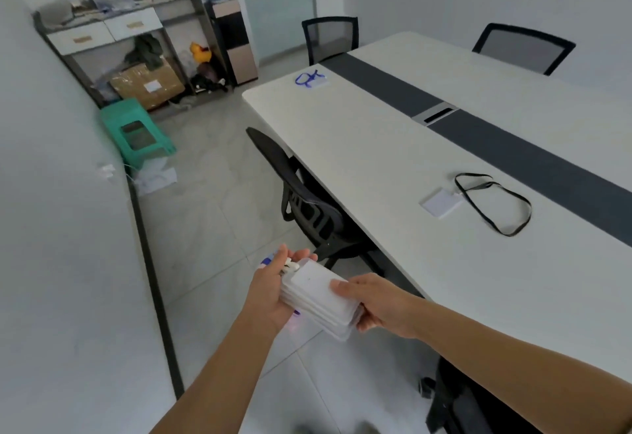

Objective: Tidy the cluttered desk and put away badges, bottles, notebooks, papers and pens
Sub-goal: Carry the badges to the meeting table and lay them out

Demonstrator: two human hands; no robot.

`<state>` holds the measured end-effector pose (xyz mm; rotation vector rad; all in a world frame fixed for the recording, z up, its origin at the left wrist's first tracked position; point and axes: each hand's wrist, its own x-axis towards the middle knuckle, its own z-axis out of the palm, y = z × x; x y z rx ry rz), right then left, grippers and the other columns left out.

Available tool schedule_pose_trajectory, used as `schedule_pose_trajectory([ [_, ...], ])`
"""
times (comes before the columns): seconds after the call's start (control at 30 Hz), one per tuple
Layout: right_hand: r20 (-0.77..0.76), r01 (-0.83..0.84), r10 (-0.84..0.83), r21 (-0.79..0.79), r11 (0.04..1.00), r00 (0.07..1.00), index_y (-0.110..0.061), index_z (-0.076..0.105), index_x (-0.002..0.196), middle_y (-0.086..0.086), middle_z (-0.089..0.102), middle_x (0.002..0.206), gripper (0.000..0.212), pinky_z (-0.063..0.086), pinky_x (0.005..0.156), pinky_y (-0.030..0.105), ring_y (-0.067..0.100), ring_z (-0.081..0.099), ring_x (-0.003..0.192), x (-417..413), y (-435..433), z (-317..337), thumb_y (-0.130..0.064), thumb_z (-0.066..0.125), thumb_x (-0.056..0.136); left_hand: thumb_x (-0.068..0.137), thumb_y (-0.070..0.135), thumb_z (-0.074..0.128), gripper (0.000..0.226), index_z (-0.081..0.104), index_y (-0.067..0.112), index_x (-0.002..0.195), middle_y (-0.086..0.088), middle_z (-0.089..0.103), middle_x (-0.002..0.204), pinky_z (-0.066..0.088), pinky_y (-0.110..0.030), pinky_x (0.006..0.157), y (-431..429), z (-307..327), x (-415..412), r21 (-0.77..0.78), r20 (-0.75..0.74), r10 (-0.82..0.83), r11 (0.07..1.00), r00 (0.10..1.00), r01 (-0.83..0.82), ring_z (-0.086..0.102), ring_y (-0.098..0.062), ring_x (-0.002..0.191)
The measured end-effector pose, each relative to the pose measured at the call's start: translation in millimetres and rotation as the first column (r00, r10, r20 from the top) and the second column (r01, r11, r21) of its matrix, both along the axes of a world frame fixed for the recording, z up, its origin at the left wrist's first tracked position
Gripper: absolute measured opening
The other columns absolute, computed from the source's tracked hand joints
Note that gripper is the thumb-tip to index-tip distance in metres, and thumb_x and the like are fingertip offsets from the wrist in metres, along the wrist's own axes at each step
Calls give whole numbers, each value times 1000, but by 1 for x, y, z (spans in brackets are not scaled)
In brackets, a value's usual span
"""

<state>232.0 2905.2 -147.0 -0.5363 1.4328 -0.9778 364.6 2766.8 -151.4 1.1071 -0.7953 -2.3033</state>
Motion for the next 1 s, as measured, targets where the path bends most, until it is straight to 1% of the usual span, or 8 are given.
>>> schedule_pose_trajectory([
  [0.17,31,109,-110,23,994,993,-9,67,97,2,60,72,35,46,51,24,14,54,57,-39,-31,-6,-42,56,96,93,35,57,29,53,7,102,-14,66,99,55,-44,83,-50,-14,-56,23,51,-116,993,992,115,68,-30,98],
  [0.23,37,158,-160,40,987,986,-9,68,97,3,60,70,36,46,50,23,14,55,57,-56,-41,-9,-42,56,97,94,33,57,27,55,6,100,-15,69,100,54,-44,85,-69,-13,-78,42,62,-146,989,987,143,70,-29,95],
  [0.33,-13,277,-277,60,959,961,-9,68,94,7,65,73,36,44,49,24,16,61,60,-89,-59,-8,-43,57,96,94,29,58,22,56,7,92,-12,71,95,54,-42,78,-100,-6,-112,42,49,-205,978,977,203,72,-27,85],
  [0.5,-107,588,-578,178,789,809,-5,65,106,10,71,80,34,41,50,24,20,64,64,-158,-82,-15,-36,60,96,92,30,61,22,55,9,96,-12,73,102,53,-45,84,-160,14,-174,21,23,-353,936,935,353,72,-29,92],
  [0.57,-129,673,-662,209,710,738,-5,66,105,10,71,81,30,42,51,24,20,65,64,-179,-84,-22,-32,62,95,92,32,62,23,54,10,95,-11,73,104,51,-48,92,-176,19,-196,16,21,-421,907,907,421,71,-29,97],
  [0.67,-150,771,-763,253,585,628,-6,67,101,11,72,81,22,43,51,23,21,65,65,-204,-79,-37,-25,65,93,93,37,60,25,54,12,94,-9,73,105,51,-47,93,-185,16,-223,26,40,-486,874,873,485,70,-29,100],
  [0.87,-343,844,-775,296,448,531,-5,65,98,10,67,82,15,47,56,26,20,63,66,-260,-74,-76,-17,67,90,94,34,58,25,52,10,94,-11,72,105,53,-44,83,-190,-6,-268,95,74,-561,827,825,554,71,-30,95],
  [1.0,-530,879,-702,310,362,476,-2,61,111,9,60,82,35,50,60,31,24,59,67,-311,-71,-113,-24,71,86,94,30,58,21,54,10,91,-10,72,101,54,-40,73,-199,-19,-293,128,144,-532,846,835,517,73,-28,88],
])
